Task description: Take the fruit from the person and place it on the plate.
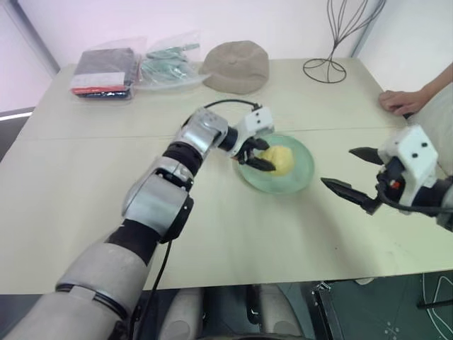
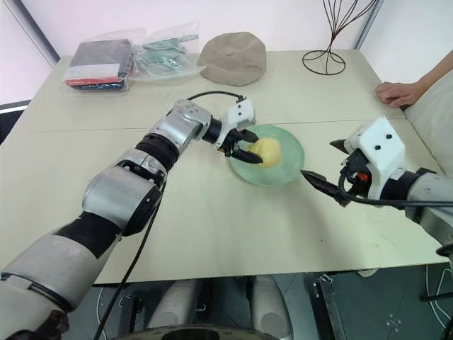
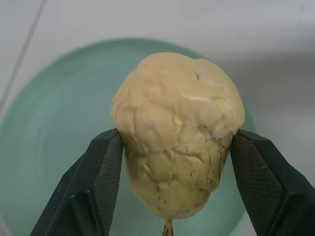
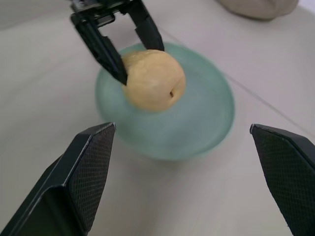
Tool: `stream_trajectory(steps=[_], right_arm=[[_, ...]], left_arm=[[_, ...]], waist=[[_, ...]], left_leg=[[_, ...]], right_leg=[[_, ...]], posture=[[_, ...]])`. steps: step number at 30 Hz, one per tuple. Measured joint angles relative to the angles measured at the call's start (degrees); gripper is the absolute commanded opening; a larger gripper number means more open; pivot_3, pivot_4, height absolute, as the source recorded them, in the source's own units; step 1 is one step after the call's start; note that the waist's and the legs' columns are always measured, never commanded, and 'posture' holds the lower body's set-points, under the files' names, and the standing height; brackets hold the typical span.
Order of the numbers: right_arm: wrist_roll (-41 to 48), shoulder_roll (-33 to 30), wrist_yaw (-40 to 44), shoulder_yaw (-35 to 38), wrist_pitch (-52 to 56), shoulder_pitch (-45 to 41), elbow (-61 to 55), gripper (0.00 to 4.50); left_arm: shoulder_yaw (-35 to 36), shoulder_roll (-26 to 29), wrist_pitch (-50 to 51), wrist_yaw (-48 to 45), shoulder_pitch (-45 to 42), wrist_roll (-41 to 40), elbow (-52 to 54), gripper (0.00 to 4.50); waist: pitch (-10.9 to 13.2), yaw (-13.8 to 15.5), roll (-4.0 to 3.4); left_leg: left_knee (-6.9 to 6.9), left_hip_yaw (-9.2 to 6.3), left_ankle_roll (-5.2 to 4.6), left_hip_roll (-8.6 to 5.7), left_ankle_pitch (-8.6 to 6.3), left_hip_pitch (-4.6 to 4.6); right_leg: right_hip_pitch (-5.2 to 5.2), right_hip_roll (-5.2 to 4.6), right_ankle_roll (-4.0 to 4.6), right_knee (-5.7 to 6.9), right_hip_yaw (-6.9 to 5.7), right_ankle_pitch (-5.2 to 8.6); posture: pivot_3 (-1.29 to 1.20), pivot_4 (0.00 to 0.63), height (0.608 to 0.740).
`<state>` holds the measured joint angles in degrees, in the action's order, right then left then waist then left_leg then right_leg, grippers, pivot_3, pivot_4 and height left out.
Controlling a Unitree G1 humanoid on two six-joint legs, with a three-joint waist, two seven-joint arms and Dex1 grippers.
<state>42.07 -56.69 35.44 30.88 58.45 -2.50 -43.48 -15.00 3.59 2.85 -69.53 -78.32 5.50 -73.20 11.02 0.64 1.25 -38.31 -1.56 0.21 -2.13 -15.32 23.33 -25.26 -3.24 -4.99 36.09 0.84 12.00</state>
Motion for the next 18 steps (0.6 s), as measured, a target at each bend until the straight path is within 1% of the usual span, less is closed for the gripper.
stream_trajectory(steps=[4, 11, 12, 14, 18], right_arm=[[1.89, 1.40, -1.78, 1.83, 1.79, 1.84, -3.48, 4.50], [4.49, 2.78, -4.95, 3.30, 3.70, 2.84, -6.21, 4.50], [4.79, 2.78, -5.35, 3.51, 3.76, 2.95, -6.39, 4.50], [5.48, 2.78, -5.95, 3.84, 3.79, 3.14, -6.47, 4.50], [6.29, 2.76, -6.93, 3.84, 3.81, 3.39, -6.47, 4.50]], left_arm=[[0.01, -0.16, -2.31, 1.86, 0.93, 1.90, -0.22, 2.78], [0.18, -1.59, -5.07, 5.03, 2.42, 3.42, -0.28, 2.78], [0.30, -1.72, -5.30, 5.17, 2.66, 3.47, -0.21, 3.82], [0.29, -1.93, -5.62, 5.48, 3.57, 3.94, -0.27, 4.48], [0.41, -2.46, -5.46, 5.43, 5.19, 4.01, -0.87, 4.48]], waist=[[0.00, 0.14, 0.00], [-0.01, 0.20, 0.00], [-0.01, 0.20, 0.00], [-0.01, 0.18, 0.00], [-0.01, 0.18, 0.01]], left_leg=[[-0.04, 0.00, 0.00, -0.02, 0.00, 0.00], [-0.07, -0.01, 0.00, -0.04, 0.00, -0.03], [-0.07, -0.01, 0.00, -0.04, 0.00, -0.04], [-0.07, -0.01, 0.00, -0.04, 0.00, -0.09], [-0.07, -0.02, 0.00, -0.04, 0.00, -0.07]], right_leg=[[0.05, -0.04, 0.00, -0.02, 0.00, 0.00], [0.11, -0.06, -0.03, -0.02, 0.00, -0.01], [0.13, -0.06, -0.03, -0.02, 0.00, -0.01], [0.18, -0.05, -0.03, -0.03, 0.00, -0.01], [0.16, -0.04, -0.03, -0.02, 0.00, -0.01]], posture=[[0.00, 0.150, 0.740], [0.00, 0.150, 0.740], [0.00, 0.150, 0.740], [0.00, 0.150, 0.740], [0.00, 0.150, 0.740]])
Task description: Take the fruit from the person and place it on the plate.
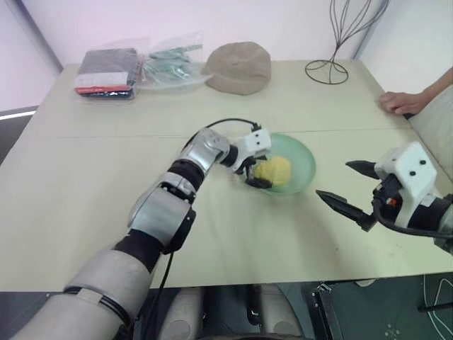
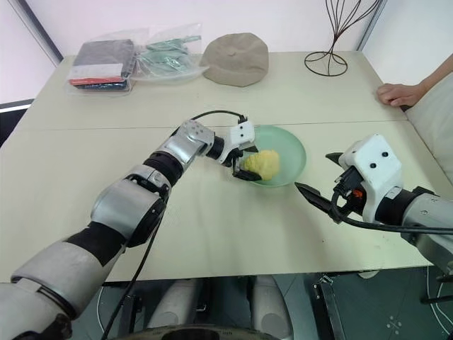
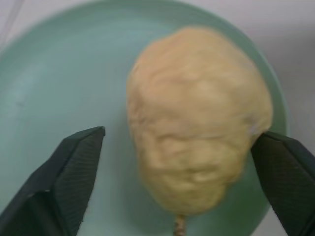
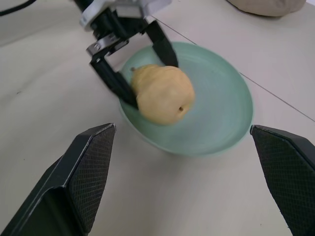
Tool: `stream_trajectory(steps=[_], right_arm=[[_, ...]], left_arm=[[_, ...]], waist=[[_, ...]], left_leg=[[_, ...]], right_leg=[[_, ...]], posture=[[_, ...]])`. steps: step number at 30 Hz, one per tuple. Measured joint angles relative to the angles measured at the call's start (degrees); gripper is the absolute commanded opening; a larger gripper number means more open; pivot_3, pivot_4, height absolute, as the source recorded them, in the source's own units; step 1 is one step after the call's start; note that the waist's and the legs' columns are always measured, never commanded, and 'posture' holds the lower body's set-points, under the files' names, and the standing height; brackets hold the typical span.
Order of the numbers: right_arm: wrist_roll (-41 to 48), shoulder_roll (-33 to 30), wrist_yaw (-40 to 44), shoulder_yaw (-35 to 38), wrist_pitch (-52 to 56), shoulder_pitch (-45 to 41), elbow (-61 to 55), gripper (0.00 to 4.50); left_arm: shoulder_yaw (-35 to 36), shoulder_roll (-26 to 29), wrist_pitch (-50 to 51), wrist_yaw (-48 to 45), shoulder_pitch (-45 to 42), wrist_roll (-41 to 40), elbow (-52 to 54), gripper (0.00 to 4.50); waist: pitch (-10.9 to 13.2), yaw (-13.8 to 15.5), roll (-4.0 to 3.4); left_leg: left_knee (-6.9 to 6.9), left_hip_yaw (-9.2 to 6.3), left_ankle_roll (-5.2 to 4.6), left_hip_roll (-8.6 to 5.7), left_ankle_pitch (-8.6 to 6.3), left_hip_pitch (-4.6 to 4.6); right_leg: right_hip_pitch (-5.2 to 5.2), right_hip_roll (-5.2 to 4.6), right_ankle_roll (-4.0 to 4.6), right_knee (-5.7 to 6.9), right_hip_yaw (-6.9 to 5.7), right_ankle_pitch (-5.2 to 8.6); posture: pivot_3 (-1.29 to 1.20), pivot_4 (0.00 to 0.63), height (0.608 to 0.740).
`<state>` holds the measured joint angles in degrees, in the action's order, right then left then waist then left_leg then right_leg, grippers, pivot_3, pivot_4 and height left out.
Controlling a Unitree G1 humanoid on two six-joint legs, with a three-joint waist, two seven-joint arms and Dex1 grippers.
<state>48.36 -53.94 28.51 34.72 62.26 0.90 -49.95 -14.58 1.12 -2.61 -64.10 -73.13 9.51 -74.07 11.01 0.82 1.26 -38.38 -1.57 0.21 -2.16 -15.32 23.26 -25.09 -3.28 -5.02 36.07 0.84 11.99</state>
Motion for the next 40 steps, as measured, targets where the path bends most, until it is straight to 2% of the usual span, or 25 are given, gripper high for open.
stream_trajectory(steps=[7, 18, 20, 25, 32, 40], right_arm=[[0.87, -0.26, -1.03, 0.00, -0.02, -0.03, 0.01, 4.50], [1.27, -1.68, -0.89, -1.17, -1.22, -1.99, 1.74, 4.50], [1.20, -2.05, -0.73, -1.75, -1.45, -2.31, 2.09, 4.50], [0.37, -2.76, 0.05, -3.04, -2.65, -3.27, 3.15, 4.50], [-1.00, -3.41, 1.72, -5.25, -4.56, -4.18, 5.18, 4.50], [-3.03, -3.68, 4.06, -7.76, -6.51, -5.89, 7.63, 4.50]], left_arm=[[3.88, 0.13, 1.15, -1.24, -1.06, -2.14, 0.68, 4.48], [8.81, 4.95, 7.81, -7.46, -3.33, -9.15, 11.15, 4.48], [9.34, 7.28, 10.28, -8.62, -3.22, -10.48, 14.16, 4.48], [10.68, 17.50, 15.79, -12.34, -0.22, -12.95, 24.61, 4.48], [13.30, 31.82, 25.33, -14.20, 10.72, -16.66, 42.78, 4.48], [16.05, 40.63, 37.34, -12.88, 24.47, -24.10, 62.64, 4.48]], waist=[[0.00, -0.02, 0.00], [-0.01, -0.15, -0.01], [-0.01, -0.25, -0.01], [-0.03, -0.61, -0.05], [-0.02, -0.52, -0.05], [-0.02, -0.15, -0.05]], left_leg=[[0.00, 0.00, 0.00, 0.00, 0.00, 0.00], [0.00, 0.00, 0.00, 0.01, 0.00, -0.02], [0.00, 0.00, 0.00, 0.03, 0.00, -0.02], [0.02, 0.00, 0.00, 0.05, 0.00, -0.06], [0.01, -0.01, 0.00, 0.05, 0.00, -0.04], [-0.03, 0.00, 0.00, 0.03, 0.00, -0.04]], right_leg=[[0.00, 0.01, 0.00, 0.00, 0.00, 0.00], [-0.01, 0.02, 0.00, 0.01, 0.00, 0.00], [-0.01, 0.04, 0.00, 0.02, 0.00, 0.00], [-0.02, 0.06, 0.01, 0.05, 0.03, 0.00], [-0.02, 0.01, 0.01, 0.04, 0.04, 0.00], [0.01, -0.04, 0.01, 0.03, 0.03, 0.00]], posture=[[0.00, 0.150, 0.740], [0.00, 0.150, 0.740], [0.00, 0.150, 0.740], [0.00, 0.150, 0.740], [0.00, 0.150, 0.740], [0.00, 0.150, 0.740]])
